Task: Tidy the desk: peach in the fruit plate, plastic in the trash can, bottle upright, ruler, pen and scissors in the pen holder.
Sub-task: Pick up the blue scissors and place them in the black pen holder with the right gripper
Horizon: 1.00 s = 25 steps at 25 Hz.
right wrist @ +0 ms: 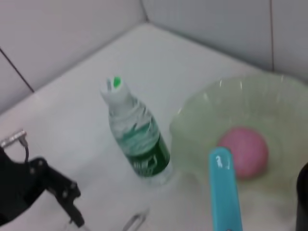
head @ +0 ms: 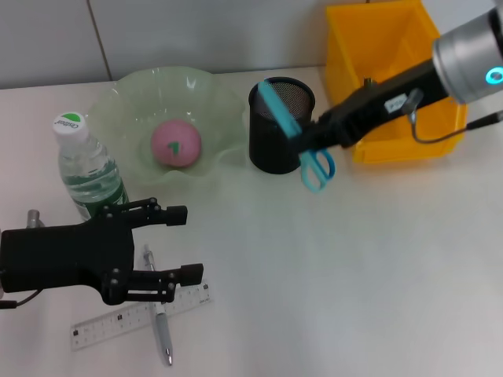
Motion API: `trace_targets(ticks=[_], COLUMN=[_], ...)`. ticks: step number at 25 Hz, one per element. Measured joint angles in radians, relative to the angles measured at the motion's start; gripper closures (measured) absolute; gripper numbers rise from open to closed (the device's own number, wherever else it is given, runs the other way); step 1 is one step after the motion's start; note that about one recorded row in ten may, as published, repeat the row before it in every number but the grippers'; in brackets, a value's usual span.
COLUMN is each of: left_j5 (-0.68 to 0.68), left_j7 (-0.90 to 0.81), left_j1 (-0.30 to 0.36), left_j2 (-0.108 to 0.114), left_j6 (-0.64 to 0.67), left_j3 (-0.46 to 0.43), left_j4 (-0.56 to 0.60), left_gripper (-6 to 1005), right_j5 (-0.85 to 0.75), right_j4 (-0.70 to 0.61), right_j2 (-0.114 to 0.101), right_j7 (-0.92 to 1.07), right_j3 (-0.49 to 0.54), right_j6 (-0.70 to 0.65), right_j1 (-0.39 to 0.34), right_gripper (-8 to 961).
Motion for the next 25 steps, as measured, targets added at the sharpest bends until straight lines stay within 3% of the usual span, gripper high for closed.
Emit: trace_targets(ticks=[10, 25], left_j5=[-0.024, -0.053], left_j7=[-0.002, -0.002], left_j1=[-0.001, -0.006], left_j2=[-0.001, -0.003], left_j6=[0.0, 0.0], left_j3=[0.0, 0.0], left_j4=[-0.001, -0.004], left_gripper=[177, 179], right_j5=[0.144, 0.22], right_j4=[-0.011, -0.061], right_j2=[0.001, 0.007], right_j7=[-0.169, -0.448], right_j3=[0.143, 0.133], right_j6=[0.011, 0.125], right_j1=[-0.033, -0.089], right_gripper=[711, 712])
